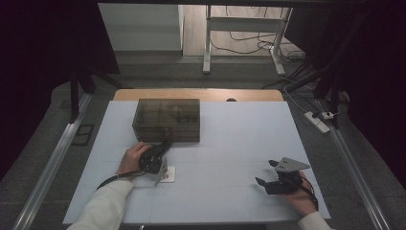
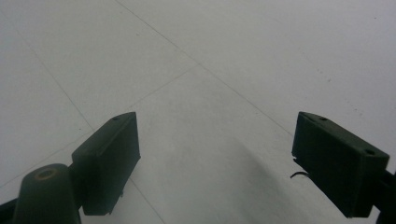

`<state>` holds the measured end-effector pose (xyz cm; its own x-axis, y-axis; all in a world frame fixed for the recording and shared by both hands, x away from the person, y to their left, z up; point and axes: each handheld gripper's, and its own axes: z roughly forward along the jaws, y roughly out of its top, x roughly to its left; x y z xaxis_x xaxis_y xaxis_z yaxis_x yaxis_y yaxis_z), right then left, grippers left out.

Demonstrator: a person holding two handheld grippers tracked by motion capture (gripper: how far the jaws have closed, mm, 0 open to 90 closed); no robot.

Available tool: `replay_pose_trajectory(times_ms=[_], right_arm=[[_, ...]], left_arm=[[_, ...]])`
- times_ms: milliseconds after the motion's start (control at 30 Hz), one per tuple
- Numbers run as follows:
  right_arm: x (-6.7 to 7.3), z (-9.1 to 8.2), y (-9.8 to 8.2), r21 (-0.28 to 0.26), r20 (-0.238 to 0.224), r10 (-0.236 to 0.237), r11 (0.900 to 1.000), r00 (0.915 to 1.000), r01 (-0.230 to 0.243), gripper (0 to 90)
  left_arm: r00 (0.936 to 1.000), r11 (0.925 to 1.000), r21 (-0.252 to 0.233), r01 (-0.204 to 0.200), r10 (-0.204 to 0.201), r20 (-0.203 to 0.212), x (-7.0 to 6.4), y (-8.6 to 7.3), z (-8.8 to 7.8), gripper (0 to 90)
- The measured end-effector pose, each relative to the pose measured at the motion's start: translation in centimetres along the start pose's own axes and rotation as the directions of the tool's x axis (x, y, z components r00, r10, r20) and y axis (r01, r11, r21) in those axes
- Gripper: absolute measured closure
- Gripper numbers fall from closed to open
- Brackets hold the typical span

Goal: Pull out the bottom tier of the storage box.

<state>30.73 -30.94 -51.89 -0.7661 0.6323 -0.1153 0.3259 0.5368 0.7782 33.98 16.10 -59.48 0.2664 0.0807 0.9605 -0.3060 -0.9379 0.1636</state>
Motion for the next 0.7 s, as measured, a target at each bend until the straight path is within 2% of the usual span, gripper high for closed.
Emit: replay_pose_trajectory(times_ms=[200,700], right_arm=[[0.01,-0.01,-0.02,-0.002,0.0,0.0,1.0,1.0,0.0,14.7],[0.0,-0.03,-0.05,-0.002,0.0,0.003,1.0,1.0,-0.003,14.6]], left_arm=[[0.9998,0.9998,0.003,0.02,-0.02,0.007,0.08,-0.03,-0.18,81.7],[0.9997,0.9998,-0.011,0.02,-0.019,0.016,-0.07,0.18,-0.83,82.5]])
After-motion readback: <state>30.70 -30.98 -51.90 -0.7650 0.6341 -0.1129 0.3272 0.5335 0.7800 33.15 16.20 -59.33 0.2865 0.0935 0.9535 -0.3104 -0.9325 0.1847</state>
